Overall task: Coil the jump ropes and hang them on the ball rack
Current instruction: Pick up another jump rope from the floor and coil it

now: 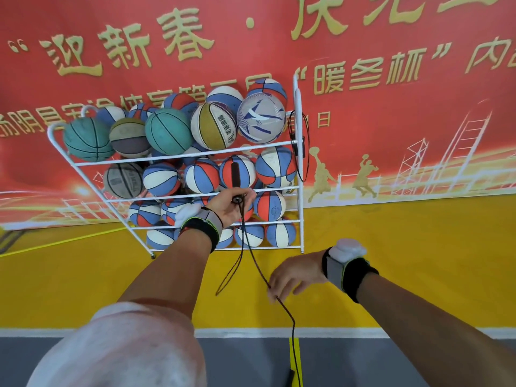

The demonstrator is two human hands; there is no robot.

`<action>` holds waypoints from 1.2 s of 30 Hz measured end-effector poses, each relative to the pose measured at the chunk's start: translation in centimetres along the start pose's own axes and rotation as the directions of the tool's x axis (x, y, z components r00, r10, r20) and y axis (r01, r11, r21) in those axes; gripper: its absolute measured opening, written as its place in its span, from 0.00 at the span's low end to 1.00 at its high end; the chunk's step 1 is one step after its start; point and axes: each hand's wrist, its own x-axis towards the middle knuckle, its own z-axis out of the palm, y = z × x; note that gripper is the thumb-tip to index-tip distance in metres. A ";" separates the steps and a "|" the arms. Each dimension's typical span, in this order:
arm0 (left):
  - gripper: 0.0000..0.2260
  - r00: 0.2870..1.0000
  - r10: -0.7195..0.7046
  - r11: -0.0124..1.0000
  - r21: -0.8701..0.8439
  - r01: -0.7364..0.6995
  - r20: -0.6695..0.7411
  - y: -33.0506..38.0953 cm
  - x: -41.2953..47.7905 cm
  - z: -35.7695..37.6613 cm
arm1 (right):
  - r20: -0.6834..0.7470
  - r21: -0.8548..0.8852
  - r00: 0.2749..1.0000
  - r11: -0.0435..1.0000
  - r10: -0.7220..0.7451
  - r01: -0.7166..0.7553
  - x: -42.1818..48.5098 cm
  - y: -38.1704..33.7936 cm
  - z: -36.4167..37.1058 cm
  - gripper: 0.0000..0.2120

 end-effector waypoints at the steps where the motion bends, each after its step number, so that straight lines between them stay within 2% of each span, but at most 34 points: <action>1: 0.05 1.000 -0.008 1.000 -0.007 0.008 0.019 0.0 -0.1 0.1 | -0.043 0.050 0.999 0.999 -0.015 0.017 0.2 0.0 -0.3 0.13; 2: 0.05 1.000 -0.008 1.000 -0.029 0.009 0.029 0.0 -0.3 0.2 | -0.109 0.085 0.994 0.996 -0.029 0.039 0.4 -0.4 -0.5 0.14; 5: 0.04 0.999 0.021 0.997 -0.073 -0.018 0.033 0.1 -0.8 0.6 | -0.161 0.171 0.983 0.978 -0.092 0.119 0.4 -1.6 -0.8 0.17; 8: 0.05 0.999 0.028 0.997 -0.067 -0.025 0.046 0.4 -1.1 0.9 | -0.286 0.284 0.948 0.933 -0.137 0.220 1.1 -2.2 -0.5 0.22; 14: 0.05 0.998 0.017 0.999 -0.050 -0.014 0.061 0.6 -1.4 1.8 | -0.566 0.380 0.814 0.835 -0.131 0.398 2.4 -2.7 -0.5 0.28; 19: 0.05 0.997 -0.027 0.993 0.119 0.018 0.074 0.0 -1.7 2.2 | -0.671 0.269 0.715 0.835 -0.196 0.480 3.8 -3.3 -1.0 0.17; 21: 0.06 0.997 -0.041 0.967 0.255 0.025 0.058 -0.2 -1.4 1.8 | -0.722 0.271 0.668 0.814 -0.181 0.514 4.0 -3.4 -1.0 0.18; 23: 0.06 1.000 -0.021 0.919 0.395 0.019 0.003 -0.4 -0.8 1.0 | -0.768 0.240 0.622 0.835 -0.149 0.496 4.1 -3.3 -1.3 0.19; 26: 0.08 0.996 0.012 0.808 0.588 0.040 -0.084 -0.7 -0.3 -0.3 | -0.782 0.276 0.616 0.835 -0.092 0.476 4.1 -2.6 -2.0 0.18; 28: 0.08 0.992 0.018 0.685 0.724 0.080 -0.126 -0.8 -0.6 -0.6 | -0.794 0.272 0.604 0.849 -0.068 0.453 4.0 -2.5 -2.3 0.16; 30: 0.05 0.989 0.032 0.517 0.849 0.110 -0.148 -1.0 -0.9 -0.9 | -0.821 0.259 0.568 0.846 -0.062 0.467 3.7 -2.7 -2.4 0.15; 32: 0.09 0.993 0.086 0.414 0.909 0.037 -0.080 -1.1 -0.8 -1.5 | -0.837 0.243 0.544 0.848 -0.061 0.471 3.4 -2.8 -2.4 0.11; 34: 0.08 0.985 0.168 0.515 0.855 -0.064 -0.028 -1.2 -0.4 -2.4 | -0.850 0.232 0.523 0.845 -0.065 0.481 3.3 -2.9 -2.4 0.08; 36: 0.08 0.958 0.283 0.580 0.803 -0.136 -0.042 -1.4 -0.3 -3.0 | -0.857 0.274 0.515 0.821 -0.028 0.501 3.3 -2.8 -2.1 0.06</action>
